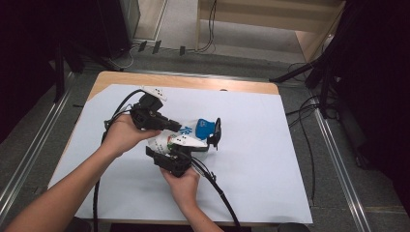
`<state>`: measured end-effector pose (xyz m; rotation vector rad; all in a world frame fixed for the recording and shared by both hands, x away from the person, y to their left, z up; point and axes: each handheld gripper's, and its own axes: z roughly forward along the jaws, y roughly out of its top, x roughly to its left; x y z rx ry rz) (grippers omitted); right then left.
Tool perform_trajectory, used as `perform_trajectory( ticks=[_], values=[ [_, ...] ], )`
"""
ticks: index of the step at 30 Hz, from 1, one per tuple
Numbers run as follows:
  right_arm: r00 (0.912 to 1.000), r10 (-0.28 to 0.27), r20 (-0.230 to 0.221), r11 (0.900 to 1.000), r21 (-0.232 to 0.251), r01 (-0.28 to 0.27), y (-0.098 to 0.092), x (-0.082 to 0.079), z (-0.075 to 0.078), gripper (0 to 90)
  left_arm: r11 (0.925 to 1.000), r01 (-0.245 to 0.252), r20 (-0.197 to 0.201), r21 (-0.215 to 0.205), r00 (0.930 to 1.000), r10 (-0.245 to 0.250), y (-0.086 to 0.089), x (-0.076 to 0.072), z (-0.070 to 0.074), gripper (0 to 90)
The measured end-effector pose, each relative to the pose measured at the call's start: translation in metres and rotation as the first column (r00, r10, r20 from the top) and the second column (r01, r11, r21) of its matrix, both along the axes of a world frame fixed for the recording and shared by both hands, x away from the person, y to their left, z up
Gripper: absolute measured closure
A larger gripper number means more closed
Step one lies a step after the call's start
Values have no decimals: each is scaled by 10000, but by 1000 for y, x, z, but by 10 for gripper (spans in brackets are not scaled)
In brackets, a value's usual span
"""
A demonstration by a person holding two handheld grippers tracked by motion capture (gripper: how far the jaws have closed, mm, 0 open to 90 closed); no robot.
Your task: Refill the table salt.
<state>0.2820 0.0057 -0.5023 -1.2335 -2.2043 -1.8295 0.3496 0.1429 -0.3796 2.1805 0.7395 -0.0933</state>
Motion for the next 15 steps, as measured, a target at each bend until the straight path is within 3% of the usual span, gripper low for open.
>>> perform_trajectory(
  ticks=[9,15],
  values=[
    [9999,49,134,10000,10,-49,1,0,1,596,9999,-119,-10,-44,9999,119,-1,0,3,900],
    [9996,-30,-269,9989,465,43,1,1,2,616,9999,-97,4,47,10000,97,-3,0,4,900]
  ],
)
